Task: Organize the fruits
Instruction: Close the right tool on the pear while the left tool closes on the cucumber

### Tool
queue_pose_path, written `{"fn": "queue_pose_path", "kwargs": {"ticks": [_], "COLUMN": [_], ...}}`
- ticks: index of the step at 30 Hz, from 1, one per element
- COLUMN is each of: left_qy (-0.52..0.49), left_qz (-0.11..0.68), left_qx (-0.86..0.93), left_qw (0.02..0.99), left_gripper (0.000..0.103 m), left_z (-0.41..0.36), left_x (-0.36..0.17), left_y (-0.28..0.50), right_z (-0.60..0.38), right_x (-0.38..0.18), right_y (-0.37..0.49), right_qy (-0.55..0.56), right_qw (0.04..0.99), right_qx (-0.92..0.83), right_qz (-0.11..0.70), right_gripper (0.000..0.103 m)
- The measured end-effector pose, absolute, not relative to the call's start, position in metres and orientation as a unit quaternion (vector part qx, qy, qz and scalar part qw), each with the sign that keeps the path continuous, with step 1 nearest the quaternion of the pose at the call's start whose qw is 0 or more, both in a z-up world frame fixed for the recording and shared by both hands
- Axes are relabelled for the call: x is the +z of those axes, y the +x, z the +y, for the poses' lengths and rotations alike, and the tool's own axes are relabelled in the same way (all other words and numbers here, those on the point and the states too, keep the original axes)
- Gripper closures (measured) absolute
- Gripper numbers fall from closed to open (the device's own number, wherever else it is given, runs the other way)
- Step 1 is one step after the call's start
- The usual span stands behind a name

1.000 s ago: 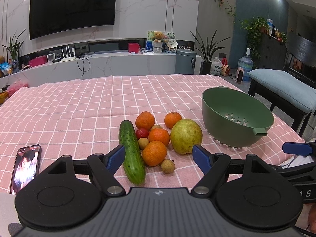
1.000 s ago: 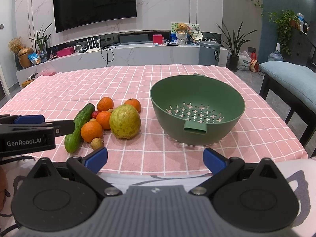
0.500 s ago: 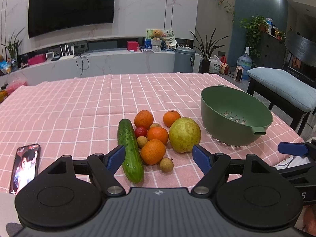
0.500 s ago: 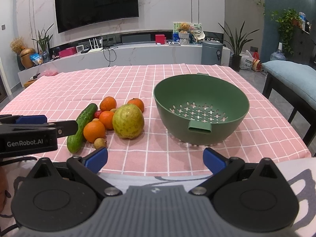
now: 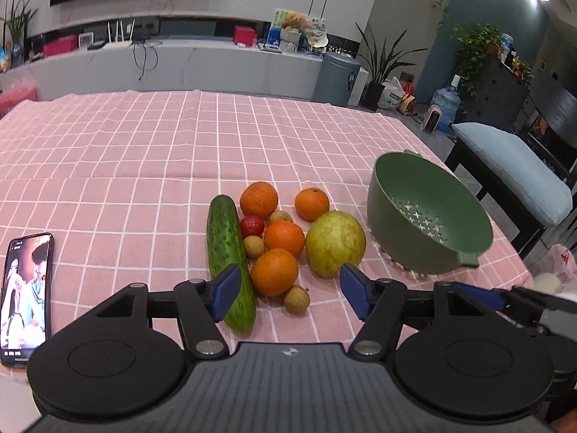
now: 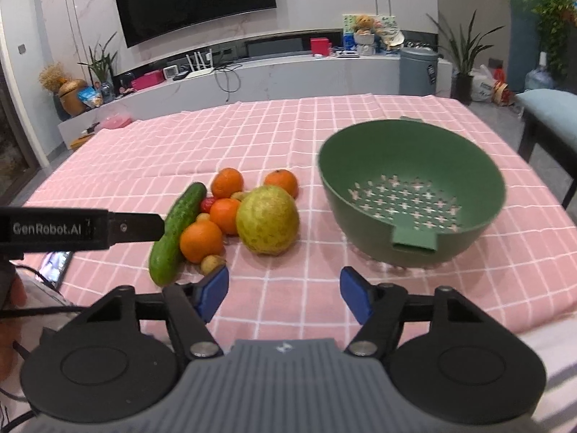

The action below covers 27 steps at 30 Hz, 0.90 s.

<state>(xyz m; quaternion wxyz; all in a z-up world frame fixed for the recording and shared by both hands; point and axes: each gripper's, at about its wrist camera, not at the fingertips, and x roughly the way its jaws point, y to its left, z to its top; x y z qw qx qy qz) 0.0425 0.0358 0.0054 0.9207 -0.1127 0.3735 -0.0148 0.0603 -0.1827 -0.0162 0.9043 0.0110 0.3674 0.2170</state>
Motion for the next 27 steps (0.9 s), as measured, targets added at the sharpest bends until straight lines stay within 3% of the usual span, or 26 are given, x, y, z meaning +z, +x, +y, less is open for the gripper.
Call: {"fn": "queue_pose_path", "kwargs": {"ticks": [5, 21, 27], "left_qy": [-0.124, -0.237, -0.24], "left_qz": [0.39, 0.443, 0.458], "left_qx": [-0.002, 0.026, 0.022], "left_qw": [0.912, 0.864, 0.856], "left_gripper": [0.031, 0.031, 0.042], "left_z": [0.052, 0.098, 0.099], "left_x": [0.008, -0.032, -0.041], "left_y": [0.061, 0.106, 0.118], "right_z": [-0.173, -0.133, -0.128], "right_x": [-0.012, -0.037, -0.041], "right_y": [0.081, 0.131, 0.141], "right_qy": [0.026, 0.053, 0.052], "right_qw": [0.895, 0.881, 0.885], "right_qx": [0.231, 0.221, 0.208], "right_qz": [0.381, 0.416, 0.414], "right_gripper": [0.045, 0.046, 0.046]}}
